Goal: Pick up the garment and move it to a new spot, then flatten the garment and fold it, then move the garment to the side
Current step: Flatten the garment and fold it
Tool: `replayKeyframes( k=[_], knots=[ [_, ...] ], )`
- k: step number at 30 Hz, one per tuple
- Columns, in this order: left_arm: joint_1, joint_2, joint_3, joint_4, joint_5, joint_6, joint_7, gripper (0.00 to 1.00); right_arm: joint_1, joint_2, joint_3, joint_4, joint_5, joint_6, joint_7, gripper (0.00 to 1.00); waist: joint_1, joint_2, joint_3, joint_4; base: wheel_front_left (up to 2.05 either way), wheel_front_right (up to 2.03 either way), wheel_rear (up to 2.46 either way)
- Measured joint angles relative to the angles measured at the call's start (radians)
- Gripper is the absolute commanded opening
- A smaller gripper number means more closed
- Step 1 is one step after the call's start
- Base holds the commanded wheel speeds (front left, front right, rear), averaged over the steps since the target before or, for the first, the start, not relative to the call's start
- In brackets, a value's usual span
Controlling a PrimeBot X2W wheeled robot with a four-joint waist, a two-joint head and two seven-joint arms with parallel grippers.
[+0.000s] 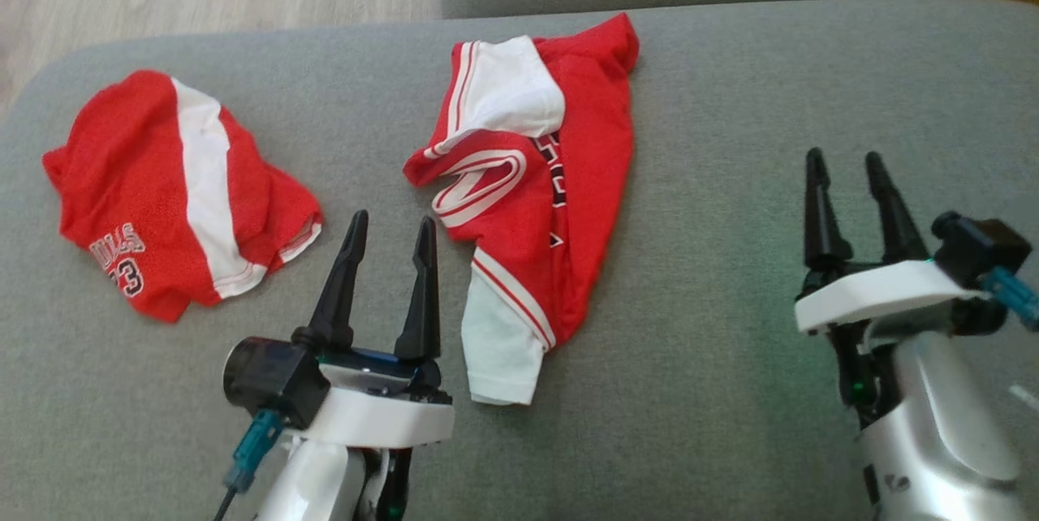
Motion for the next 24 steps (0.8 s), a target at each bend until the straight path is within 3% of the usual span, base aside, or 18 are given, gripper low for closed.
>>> replayKeyframes(
  k=[5,10,17,24],
  knots=[
    [-0.01,0.0,-0.019,0.0,0.0,-0.001,0.0,1.0,-0.015,0.005,-0.043,-0.025,-0.08,0.0,0.067,1.0,0.0,0.0,0.031,0.034,0.0,0.0,0.0],
    [-0.046,0.0,-0.039,0.0,-0.002,0.0,0.0,1.0,-0.139,0.007,-0.056,0.03,-0.118,0.0,0.144,1.0,0.0001,0.0,0.076,0.087,0.0,0.0,0.0],
    [-0.087,-0.001,-0.086,-0.005,-0.034,0.008,0.0,1.0,-0.359,0.006,-0.137,0.242,-0.168,0.0,0.238,1.0,0.0002,0.0,0.151,0.184,0.0,0.0,0.0],
    [-0.107,-0.001,-0.117,-0.009,-0.055,0.019,0.0,1.0,-0.509,-0.017,-0.207,0.467,-0.289,0.0,0.256,1.0,0.0003,0.0,0.217,0.275,0.0,0.0,0.0]
  ],
)
